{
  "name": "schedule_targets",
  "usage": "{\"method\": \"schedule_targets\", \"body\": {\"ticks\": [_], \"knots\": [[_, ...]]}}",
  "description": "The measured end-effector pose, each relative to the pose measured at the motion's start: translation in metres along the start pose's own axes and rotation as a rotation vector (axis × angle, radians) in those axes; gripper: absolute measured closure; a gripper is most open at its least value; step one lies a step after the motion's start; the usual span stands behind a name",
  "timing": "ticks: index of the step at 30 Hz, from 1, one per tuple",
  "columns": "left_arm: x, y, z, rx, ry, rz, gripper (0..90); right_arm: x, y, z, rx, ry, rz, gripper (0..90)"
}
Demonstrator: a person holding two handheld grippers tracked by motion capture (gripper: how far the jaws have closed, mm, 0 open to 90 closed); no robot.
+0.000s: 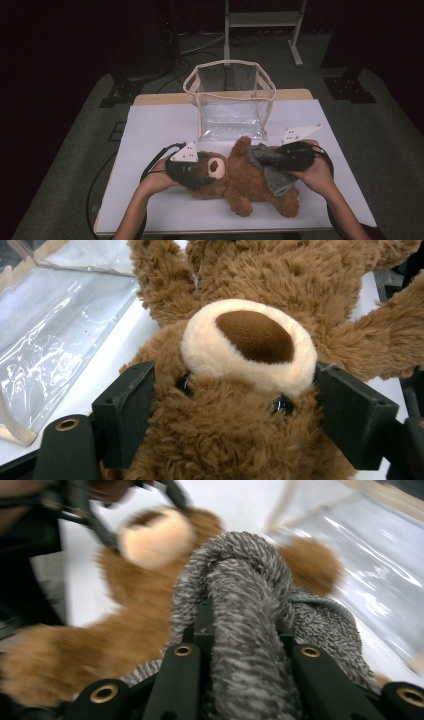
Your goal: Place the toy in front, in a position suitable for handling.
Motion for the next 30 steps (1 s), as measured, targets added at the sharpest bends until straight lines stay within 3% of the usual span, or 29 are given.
{"method": "schedule_targets", "body": {"ticks": [3,6,8,10,15,19,23,25,26,27,30], "knots": [[-0.002,0.000,0.003,0.026,-0.018,0.013,27.1,-0.022,0.010,0.013,-0.002,-0.060,0.037,74.0],[-0.005,0.001,0.005,0.029,-0.037,0.026,28.5,-0.047,0.024,0.022,-0.003,-0.109,0.123,73.5],[-0.006,0.001,0.005,0.033,-0.040,0.032,28.6,-0.055,0.032,0.021,-0.048,-0.157,0.127,73.5],[-0.007,0.000,0.005,0.040,-0.038,0.040,28.6,-0.055,0.032,0.017,-0.076,-0.184,0.121,73.6],[-0.009,0.001,0.007,0.045,-0.052,0.051,30.0,-0.044,0.019,0.011,-0.096,-0.158,0.133,74.2],[-0.007,0.002,0.006,0.037,-0.049,0.043,29.8,-0.055,0.030,0.014,-0.096,-0.189,0.148,74.1],[-0.002,0.003,0.003,0.020,-0.037,0.021,29.4,-0.064,0.035,0.011,-0.132,-0.237,0.179,74.2],[0.000,0.002,0.002,0.002,-0.025,0.009,29.8,-0.057,0.026,0.013,-0.112,-0.216,0.156,74.3],[0.001,0.001,0.001,-0.004,-0.017,0.004,29.9,-0.047,0.016,0.013,-0.091,-0.184,0.120,74.3],[0.002,0.000,0.000,-0.016,-0.009,-0.009,29.9,-0.047,0.016,0.013,-0.091,-0.184,0.120,74.3],[0.008,-0.005,-0.003,-0.049,0.038,-0.039,29.7,-0.025,0.002,0.007,-0.066,-0.126,0.058,74.3]]}}
Point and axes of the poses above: each handheld gripper's, and its own axes: y roughly forward along the jaws, z roughly out of its top, x roughly to its right, the point moved 9 cm from there along y, roughly forward along the jaws, and after that the axes turned 11 degrees about -y, right-handed, at the moved point
